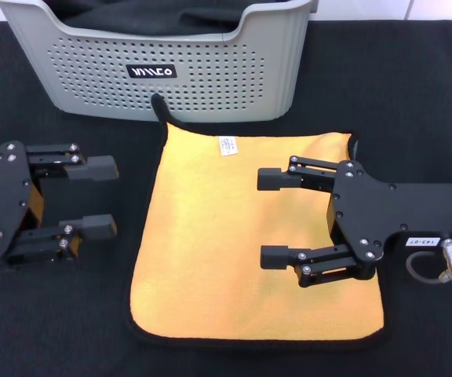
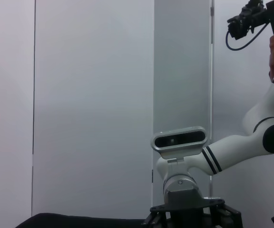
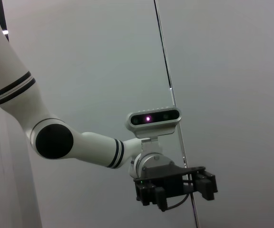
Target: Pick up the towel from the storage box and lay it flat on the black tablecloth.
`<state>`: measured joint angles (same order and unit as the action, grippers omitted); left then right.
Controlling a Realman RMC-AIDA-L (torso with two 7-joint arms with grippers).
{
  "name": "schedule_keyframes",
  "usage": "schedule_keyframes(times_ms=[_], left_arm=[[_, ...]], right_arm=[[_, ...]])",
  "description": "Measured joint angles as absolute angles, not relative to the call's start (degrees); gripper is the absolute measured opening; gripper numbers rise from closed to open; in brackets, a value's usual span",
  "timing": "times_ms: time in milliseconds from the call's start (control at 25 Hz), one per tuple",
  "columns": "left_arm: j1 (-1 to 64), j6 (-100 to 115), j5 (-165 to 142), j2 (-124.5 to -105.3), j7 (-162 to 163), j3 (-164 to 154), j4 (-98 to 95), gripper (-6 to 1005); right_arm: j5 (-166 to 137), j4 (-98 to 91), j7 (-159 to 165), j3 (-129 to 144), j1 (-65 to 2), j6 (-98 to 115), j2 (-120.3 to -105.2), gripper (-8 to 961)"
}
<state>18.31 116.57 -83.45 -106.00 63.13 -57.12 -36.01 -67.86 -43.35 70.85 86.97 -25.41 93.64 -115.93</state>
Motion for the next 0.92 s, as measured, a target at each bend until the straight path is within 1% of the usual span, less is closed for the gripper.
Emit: schedule_keyframes(times_ms=[920], left_arm=[[18.08,116.54,-83.49,-106.96,61.01,-57.13,-34.62,560]], right_arm=[[-67.5,-42.88,70.84,86.75,-24.94,92.89,-115.92,873]])
